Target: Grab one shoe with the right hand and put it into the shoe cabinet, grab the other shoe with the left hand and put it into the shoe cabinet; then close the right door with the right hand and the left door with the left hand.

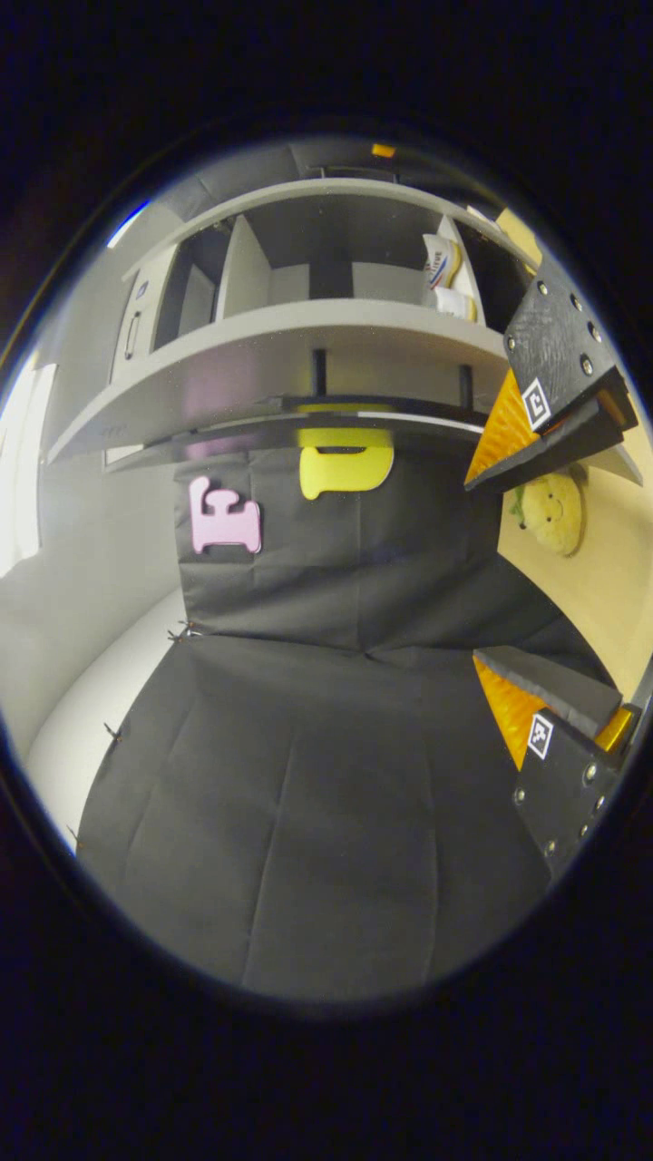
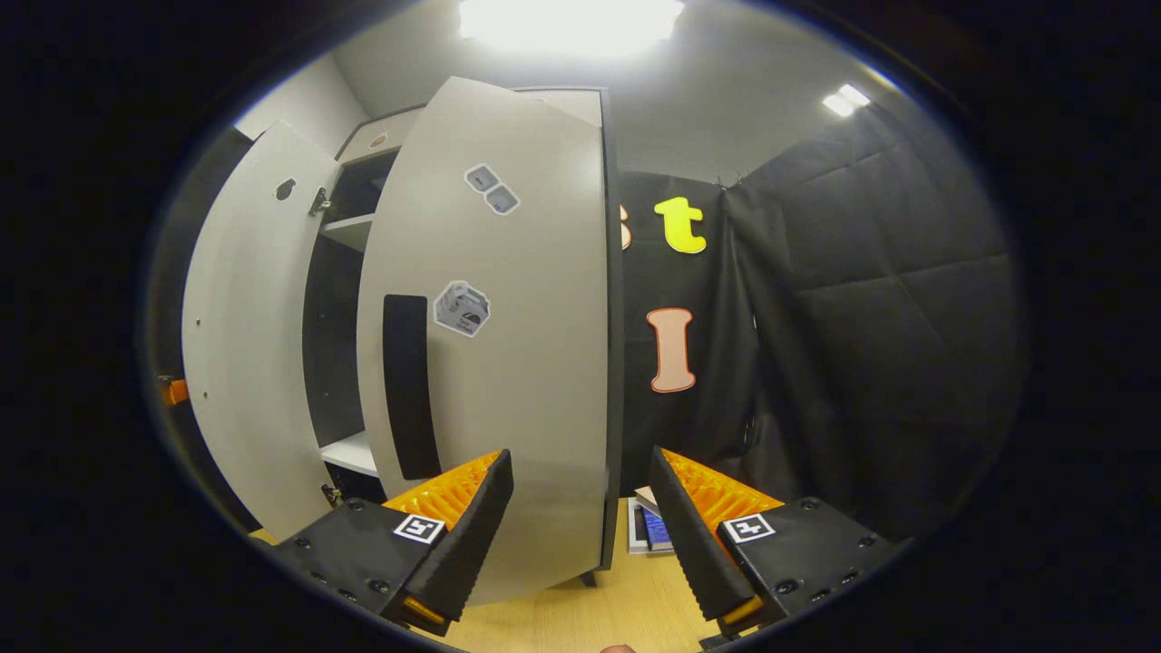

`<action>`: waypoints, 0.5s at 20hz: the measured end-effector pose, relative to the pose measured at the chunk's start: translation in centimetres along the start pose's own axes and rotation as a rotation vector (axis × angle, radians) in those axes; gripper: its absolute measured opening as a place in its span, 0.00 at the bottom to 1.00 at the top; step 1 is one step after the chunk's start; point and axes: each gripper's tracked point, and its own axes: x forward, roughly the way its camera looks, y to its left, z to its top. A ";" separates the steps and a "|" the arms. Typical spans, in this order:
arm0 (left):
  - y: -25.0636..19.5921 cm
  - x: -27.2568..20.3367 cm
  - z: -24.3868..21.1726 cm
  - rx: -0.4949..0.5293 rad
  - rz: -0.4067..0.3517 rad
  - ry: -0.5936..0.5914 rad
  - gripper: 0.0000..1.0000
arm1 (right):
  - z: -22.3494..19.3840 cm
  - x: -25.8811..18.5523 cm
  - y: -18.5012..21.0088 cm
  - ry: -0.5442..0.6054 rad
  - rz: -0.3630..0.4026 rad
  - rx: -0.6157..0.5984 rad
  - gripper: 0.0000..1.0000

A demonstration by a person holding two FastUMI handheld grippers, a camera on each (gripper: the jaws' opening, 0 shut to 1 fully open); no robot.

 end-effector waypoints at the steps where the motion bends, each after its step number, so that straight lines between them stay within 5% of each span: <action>1: -0.2 0.5 0.4 -0.003 -0.007 -0.007 1.00 | -0.3 -0.2 -0.4 0.007 -0.009 -0.002 0.93; 10: -3.0 1.8 1.7 0.013 -0.069 -0.037 1.00 | -2.0 -2.0 -3.4 0.038 -0.059 0.002 0.96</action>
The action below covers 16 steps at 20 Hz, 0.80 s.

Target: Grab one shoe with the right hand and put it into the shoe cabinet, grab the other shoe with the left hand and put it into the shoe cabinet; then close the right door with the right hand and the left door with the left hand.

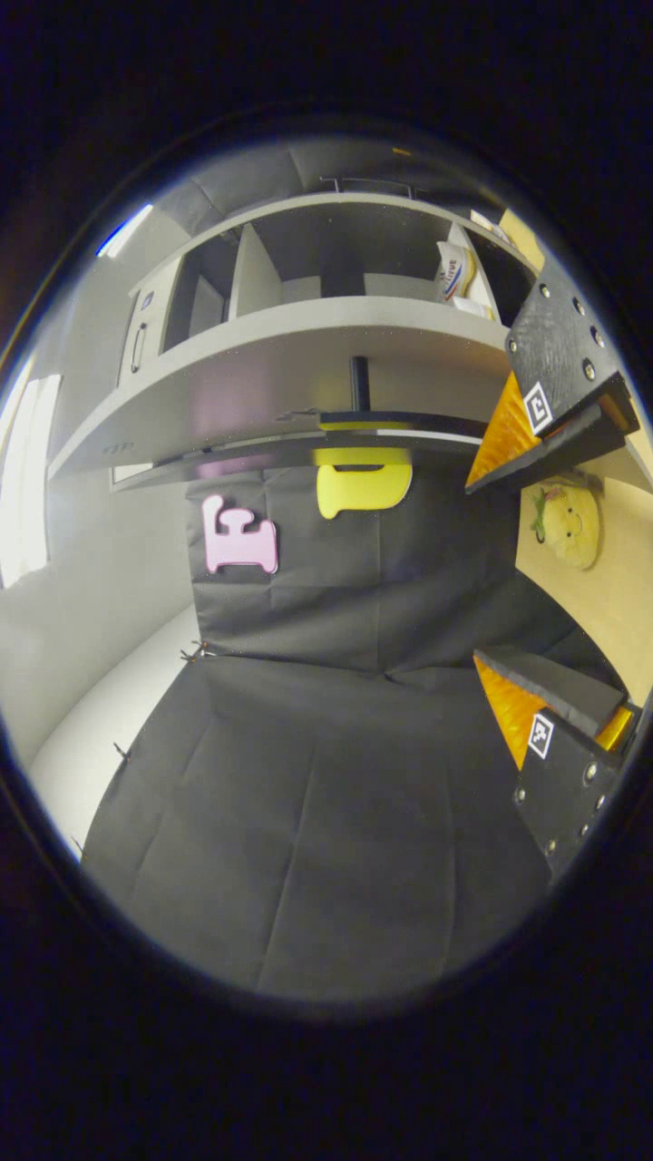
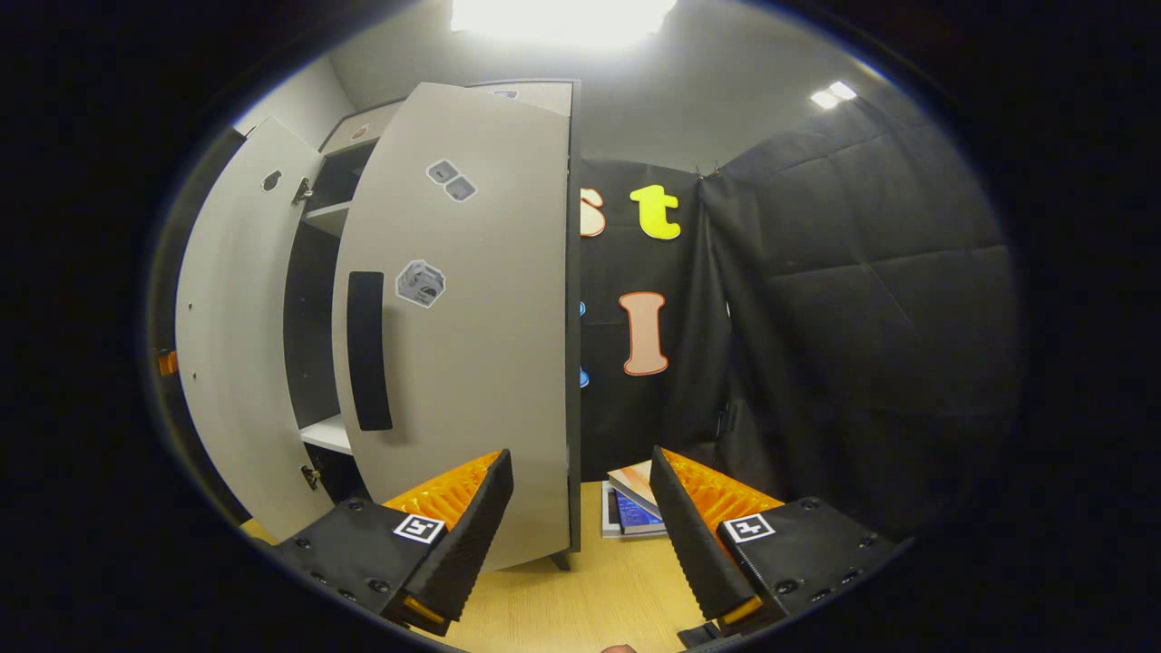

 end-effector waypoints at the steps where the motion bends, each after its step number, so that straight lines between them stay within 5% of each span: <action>1: -0.2 0.0 -0.1 -0.003 -0.006 0.001 0.99 | -0.2 -0.2 -0.2 0.002 -0.002 0.002 0.96; 8: -4.6 -1.2 0.3 0.015 -0.090 -0.011 0.92 | -0.8 -0.9 -0.7 0.009 -0.003 0.012 0.96; 16: -11.5 -1.4 0.3 0.001 -0.208 -0.023 0.96 | -1.3 -1.6 -1.3 0.020 -0.008 0.002 0.96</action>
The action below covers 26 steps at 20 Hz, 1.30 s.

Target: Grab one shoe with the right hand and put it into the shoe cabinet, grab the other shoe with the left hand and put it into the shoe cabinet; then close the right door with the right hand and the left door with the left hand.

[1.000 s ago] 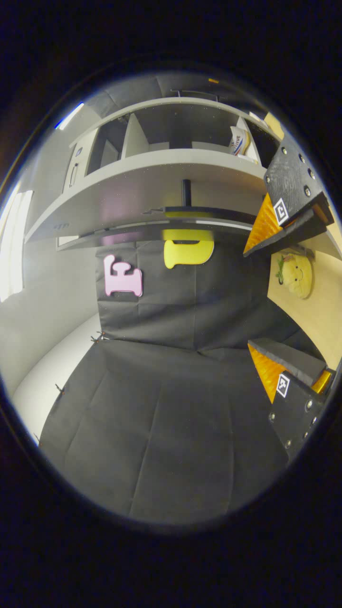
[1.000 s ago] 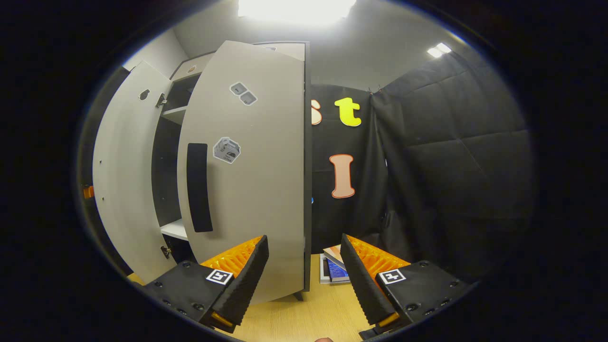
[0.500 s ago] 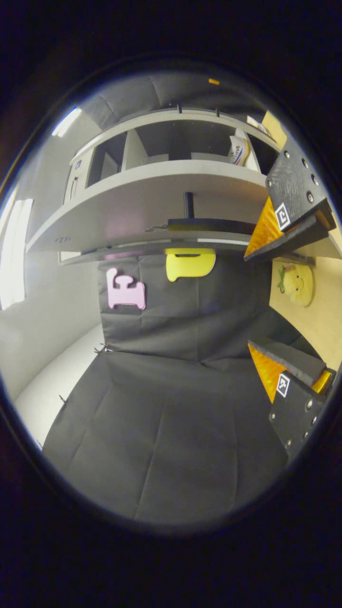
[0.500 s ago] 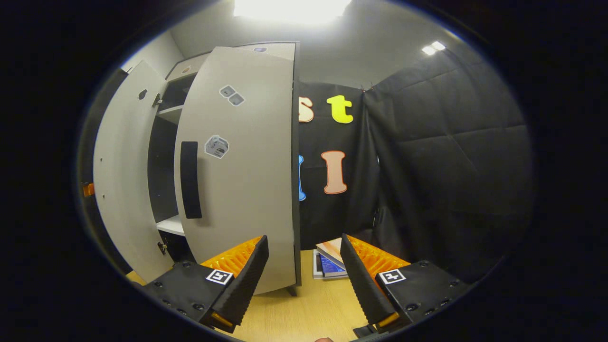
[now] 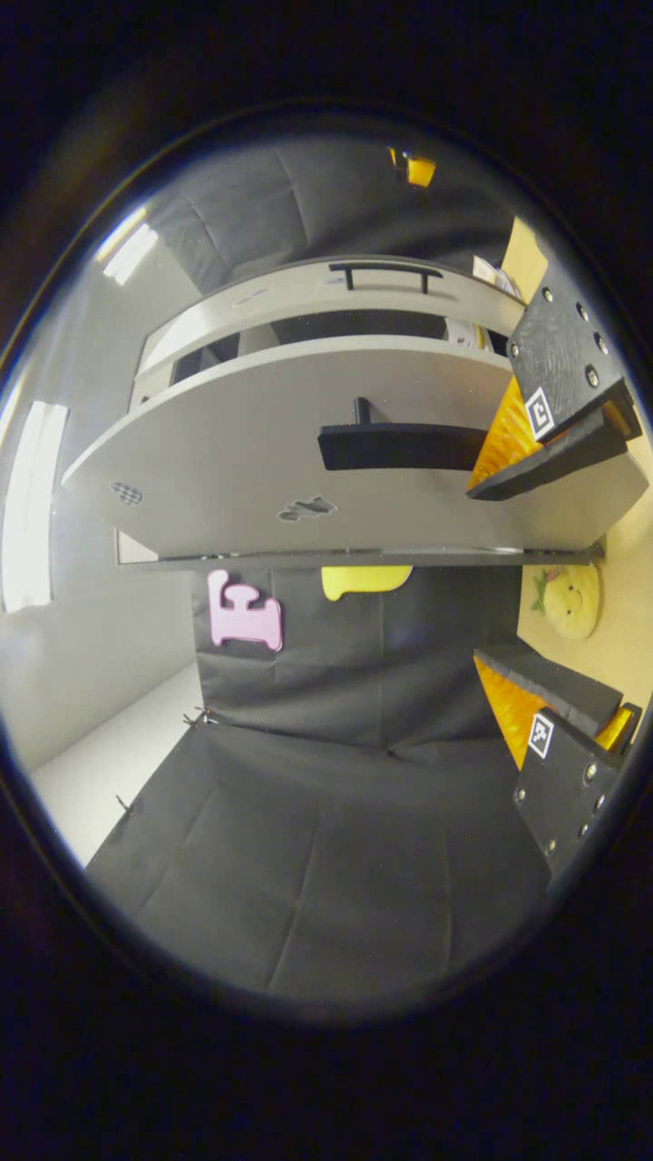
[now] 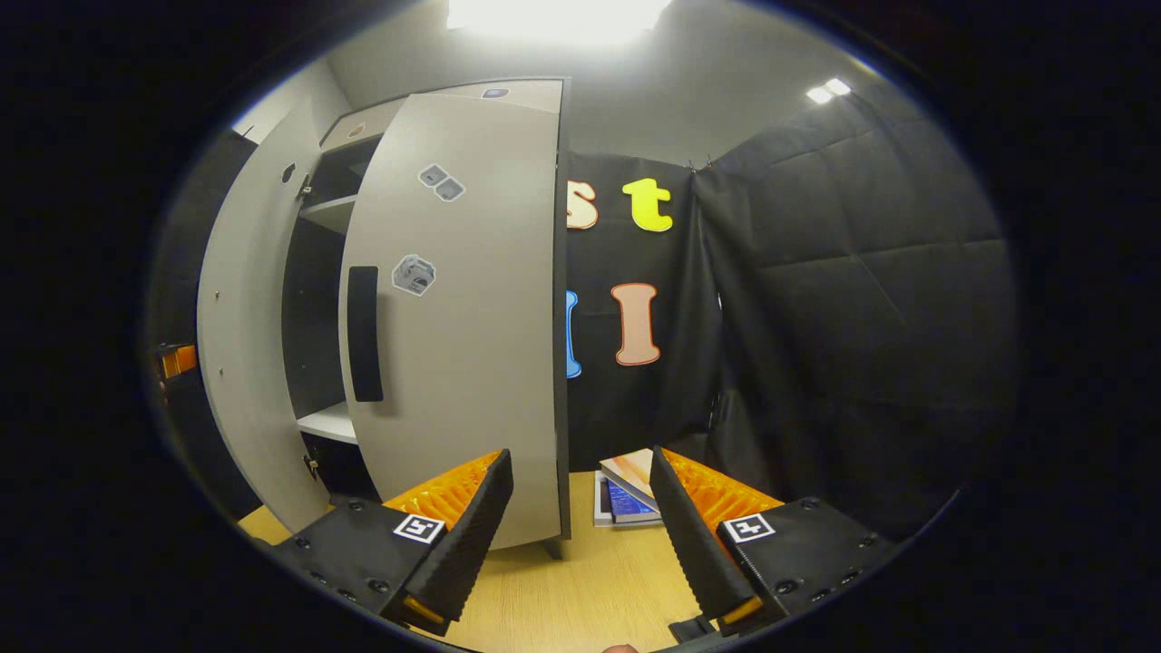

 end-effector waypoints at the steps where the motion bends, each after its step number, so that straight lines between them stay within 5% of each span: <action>1: -1.0 0.4 0.1 -0.003 -0.014 -0.002 0.96 | 0.0 0.1 -0.2 -0.001 -0.002 -0.003 0.96; 13: -10.2 4.7 0.5 -0.037 -0.126 -0.020 0.96 | -0.9 0.3 -0.6 0.028 0.001 0.004 0.96; 19: -9.4 3.2 0.3 -0.015 -0.115 -0.018 0.96 | 0.3 0.3 1.5 0.003 0.040 0.019 0.96; 26: -4.1 -4.6 0.9 0.007 -0.071 -0.007 0.96 | 2.7 -2.6 4.4 -0.053 0.105 0.011 0.95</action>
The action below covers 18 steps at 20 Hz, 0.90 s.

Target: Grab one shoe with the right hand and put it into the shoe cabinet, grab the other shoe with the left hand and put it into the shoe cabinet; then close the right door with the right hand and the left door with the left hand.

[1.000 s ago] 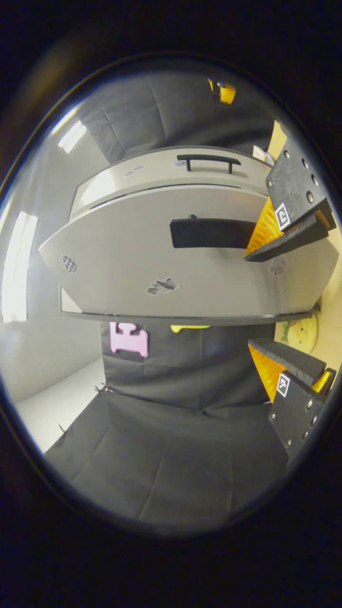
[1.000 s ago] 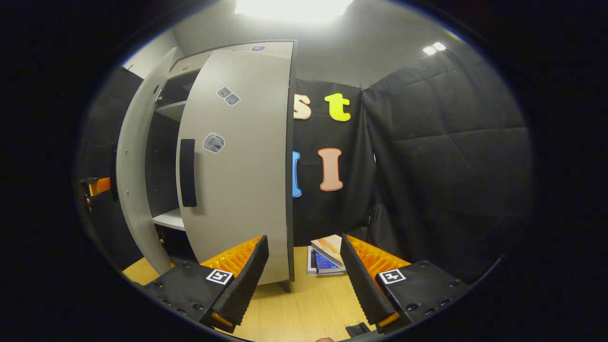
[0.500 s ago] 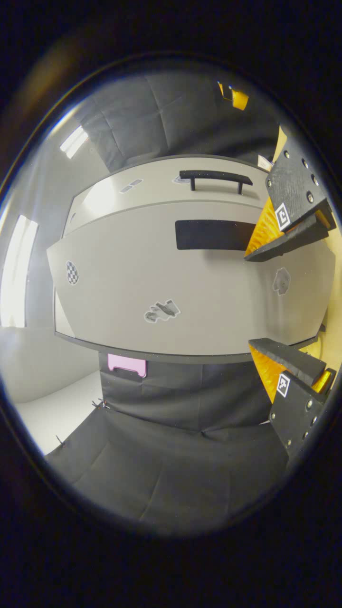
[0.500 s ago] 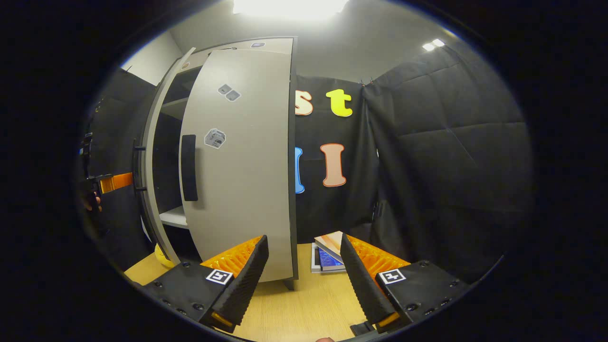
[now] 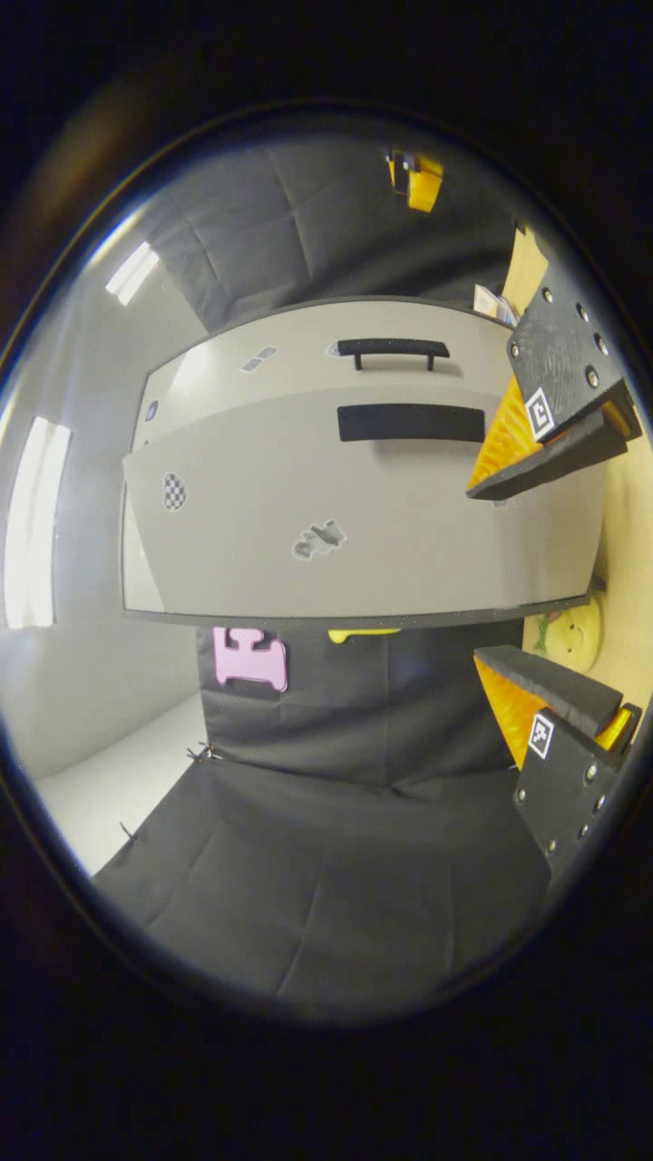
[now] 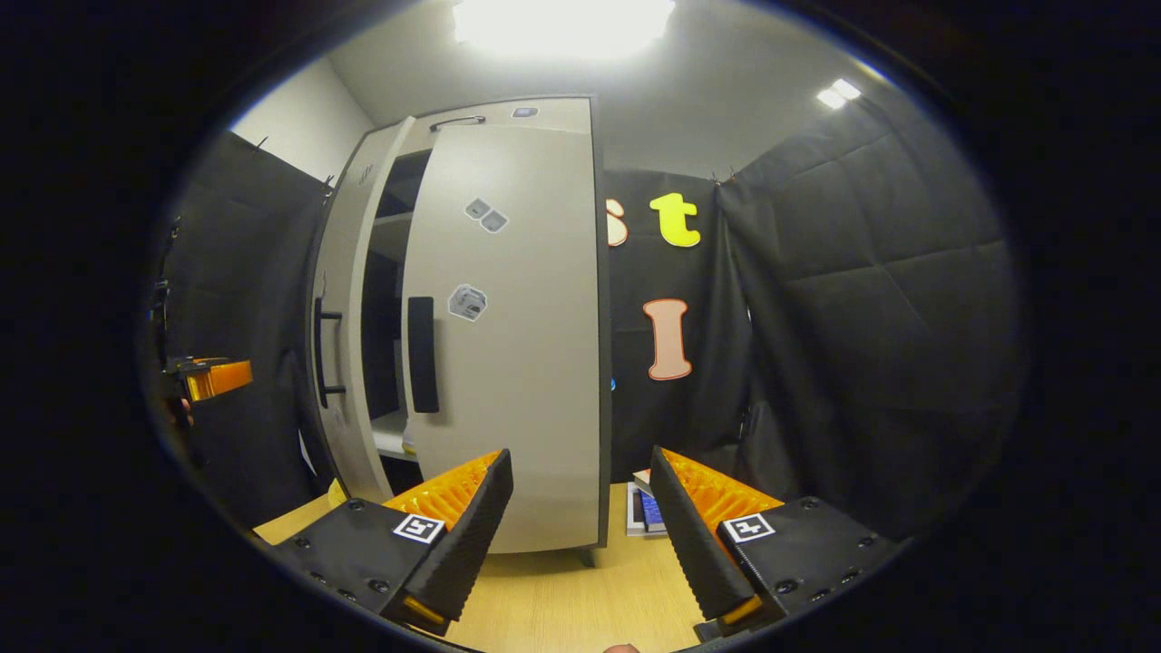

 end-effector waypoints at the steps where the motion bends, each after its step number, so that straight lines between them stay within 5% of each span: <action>1: 0.5 -1.2 0.1 -0.002 0.008 0.001 0.96 | 0.2 -0.5 0.3 -0.005 0.009 -0.002 0.96; 18: 4.0 -14.0 0.1 0.055 0.064 0.032 0.96 | 1.9 -7.3 -0.9 -0.053 0.020 -0.024 0.95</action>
